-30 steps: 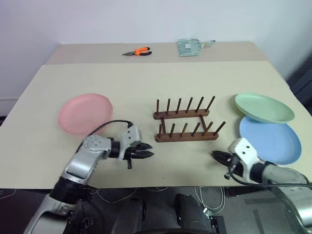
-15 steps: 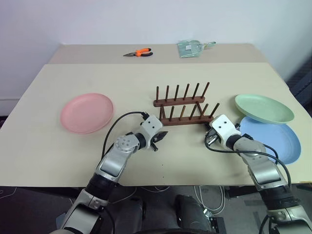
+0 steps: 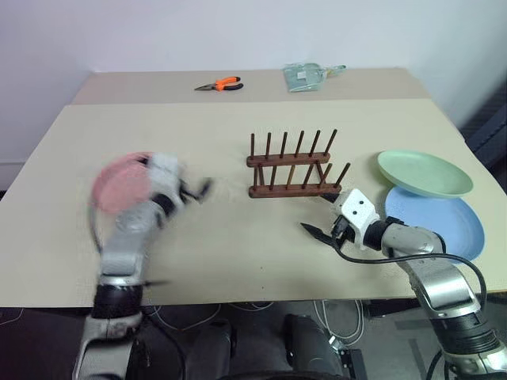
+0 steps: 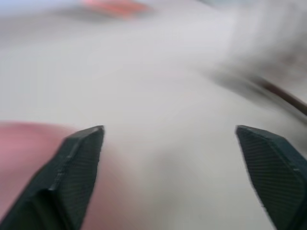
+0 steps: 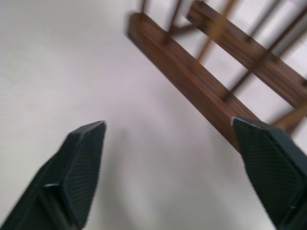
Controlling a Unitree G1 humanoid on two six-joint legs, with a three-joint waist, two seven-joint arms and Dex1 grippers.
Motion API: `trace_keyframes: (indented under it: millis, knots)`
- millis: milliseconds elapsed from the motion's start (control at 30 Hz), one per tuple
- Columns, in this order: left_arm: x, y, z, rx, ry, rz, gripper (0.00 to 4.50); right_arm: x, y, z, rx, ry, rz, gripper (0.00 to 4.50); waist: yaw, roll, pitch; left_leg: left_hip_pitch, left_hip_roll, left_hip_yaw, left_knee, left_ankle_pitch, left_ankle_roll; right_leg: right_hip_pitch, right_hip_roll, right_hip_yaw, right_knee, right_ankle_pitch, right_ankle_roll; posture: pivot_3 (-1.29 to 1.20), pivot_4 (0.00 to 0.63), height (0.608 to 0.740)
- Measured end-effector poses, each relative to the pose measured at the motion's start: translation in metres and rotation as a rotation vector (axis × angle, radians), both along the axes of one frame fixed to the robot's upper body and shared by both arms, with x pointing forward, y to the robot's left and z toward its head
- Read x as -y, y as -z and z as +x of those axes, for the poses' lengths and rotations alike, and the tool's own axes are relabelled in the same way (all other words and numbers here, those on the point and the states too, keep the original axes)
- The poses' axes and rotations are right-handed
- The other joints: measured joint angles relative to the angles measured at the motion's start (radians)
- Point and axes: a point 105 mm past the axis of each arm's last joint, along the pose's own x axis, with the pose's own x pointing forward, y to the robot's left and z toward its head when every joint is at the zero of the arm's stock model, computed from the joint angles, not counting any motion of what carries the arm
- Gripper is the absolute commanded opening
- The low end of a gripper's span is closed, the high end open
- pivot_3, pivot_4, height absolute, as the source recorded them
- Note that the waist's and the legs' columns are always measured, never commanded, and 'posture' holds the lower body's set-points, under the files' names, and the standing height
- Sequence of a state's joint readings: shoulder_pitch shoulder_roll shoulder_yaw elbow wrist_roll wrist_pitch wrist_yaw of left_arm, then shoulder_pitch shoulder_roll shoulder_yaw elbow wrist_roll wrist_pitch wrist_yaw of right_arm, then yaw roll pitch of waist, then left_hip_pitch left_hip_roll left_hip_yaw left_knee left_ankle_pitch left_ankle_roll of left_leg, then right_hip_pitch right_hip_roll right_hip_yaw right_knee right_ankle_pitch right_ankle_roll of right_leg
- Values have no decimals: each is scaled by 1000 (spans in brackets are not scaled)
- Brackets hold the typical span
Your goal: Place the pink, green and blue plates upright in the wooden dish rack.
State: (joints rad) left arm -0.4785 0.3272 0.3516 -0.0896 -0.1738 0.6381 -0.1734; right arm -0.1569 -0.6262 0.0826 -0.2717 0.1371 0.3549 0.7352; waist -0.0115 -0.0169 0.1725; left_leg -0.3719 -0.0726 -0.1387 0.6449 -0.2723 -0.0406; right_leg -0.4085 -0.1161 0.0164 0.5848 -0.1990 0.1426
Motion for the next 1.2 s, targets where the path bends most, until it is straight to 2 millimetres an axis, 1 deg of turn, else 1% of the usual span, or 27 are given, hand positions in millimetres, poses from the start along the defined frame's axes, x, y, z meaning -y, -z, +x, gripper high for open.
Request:
trace_keyframes:
  millis: [33,67,100,133,167,200,267,333,367,400,500,533,567,600,633,667,733,767,833,900,967,1033,1100,1133,1200]
  knots:
    - [-25,-10,-2,19,-123,-35,4479,-2,1,0,-14,-10,3,4401,-1,0,0,0,0,1,0,0,0,0,0,1,0,0,0,0,150,740]
    - [-46,-13,-8,22,-233,-70,4479,-5,1,0,-27,-26,12,4401,-2,0,0,0,-1,1,0,0,0,0,-1,1,0,0,1,0,150,740]
    - [-65,-8,-15,3,-337,-110,4479,-9,-1,1,-40,-48,30,4401,-2,0,0,0,-1,1,0,0,0,0,-1,1,0,0,0,0,150,740]
    - [-79,1,-21,-26,-418,-157,4479,-14,-4,1,-43,-73,41,4401,-2,0,0,0,-1,1,0,0,0,0,-1,1,0,0,0,0,150,740]
    - [-87,12,-28,-65,-480,-198,4479,-18,-7,2,-40,-94,47,4401,0,0,0,0,-1,1,0,0,0,0,-1,1,0,1,-1,0,150,740]
    - [-93,22,-33,-103,-520,-226,4479,-20,-10,2,-35,-107,47,4401,2,-1,1,-1,-1,0,0,0,0,-1,0,0,0,1,-1,0,150,740]
    - [-95,38,-39,-161,-548,-308,4479,-21,-13,5,-26,-112,46,4401,14,-4,1,-1,-1,0,1,0,0,0,-1,0,0,2,-2,0,150,740]
    - [-83,59,-43,-218,-516,-473,4479,-21,-16,8,-11,-117,40,4401,24,-4,1,-1,-2,0,1,0,0,1,-2,0,-1,2,-2,0,150,740]
    - [-72,74,-44,-261,-485,-559,3958,-24,-19,9,1,-127,40,4500,26,-4,1,-1,-2,0,1,0,0,1,-2,0,-1,1,-2,0,150,740]
    - [-70,73,-46,-241,-480,-590,3634,-25,-21,10,11,-134,40,4500,26,-6,2,-1,-2,-1,1,0,0,1,-1,0,-1,1,0,0,150,740]
    - [-63,76,-46,-229,-454,-701,2230,-25,-23,10,27,-134,33,4500,25,-5,1,-1,-2,0,1,0,-1,1,-1,0,0,0,1,0,150,740]
    - [-62,77,-46,-231,-447,-722,1666,-25,-23,11,31,-132,32,4500,25,-5,1,-1,-2,0,1,0,-1,1,-1,0,0,0,1,0,150,740]
    - [-59,78,-46,-233,-437,-739,1213,-25,-24,11,32,-129,34,4500,25,-5,1,-1,-2,0,1,0,-1,1,-1,0,0,0,1,0,150,740]
    - [-57,79,-45,-236,-429,-754,597,-24,-24,11,30,-127,38,4500,25,-5,1,-1,-2,0,1,0,-1,1,-1,0,0,0,1,0,150,740]
    - [-54,80,-43,-243,-419,-757,101,-23,-26,11,26,-124,45,4500,25,-5,1,-1,-2,0,1,0,-1,1,-1,0,0,0,0,0,150,740]
    - [-52,78,-41,-234,-403,-747,41,-21,-28,11,21,-122,53,4500,25,-6,2,-1,-2,0,1,0,-1,1,-1,0,0,0,0,0,150,740]
    - [-43,66,-31,-205,-329,-688,41,-20,-38,12,47,-122,47,4500,25,-6,2,-1,-2,0,1,0,-1,0,-1,0,0,0,0,0,150,740]
    - [-34,56,-25,-172,-272,-657,41,-21,-45,13,74,-125,40,4500,25,-6,2,-2,-2,0,1,0,-1,0,-1,0,-1,0,-1,0,150,740]
    - [-10,29,-13,-84,-135,-589,41,-23,-63,17,142,-127,38,4500,24,-7,2,-2,-2,0,1,0,-1,0,-1,0,-1,2,-3,0,150,740]
    - [23,-9,-3,23,31,-504,41,-30,-82,18,230,-150,21,4500,24,-7,3,-3,-2,0,1,0,-1,0,-1,0,-1,2,-3,0,150,740]
    - [60,-50,0,125,193,-422,41,-41,-101,18,332,-188,-12,4500,23,-7,3,-2,-2,1,0,0,-1,0,-1,0,-2,2,-3,0,150,740]
    - [93,-79,-2,195,320,-358,41,-52,-114,16,430,-230,-60,4500,22,-7,3,-2,-2,1,0,0,-1,0,-1,0,-3,2,-3,0,150,740]
    - [112,-89,-4,214,392,-321,41,-62,-116,16,504,-266,-130,4500,16,-7,3,-1,-2,2,-1,0,-1,0,-1,0,-3,2,-3,0,150,740]
    - [121,-91,-4,215,423,-306,41,-68,-115,18,547,-291,-187,4500,10,-7,4,-1,-1,3,-1,0,-1,-1,-1,1,-3,2,-3,0,150,740]
    - [136,-94,-6,218,476,-285,41,-74,-112,24,604,-311,-270,4500,2,-7,4,-1,-1,2,-1,0,-1,-1,-1,0,-2,2,-3,0,150,740]
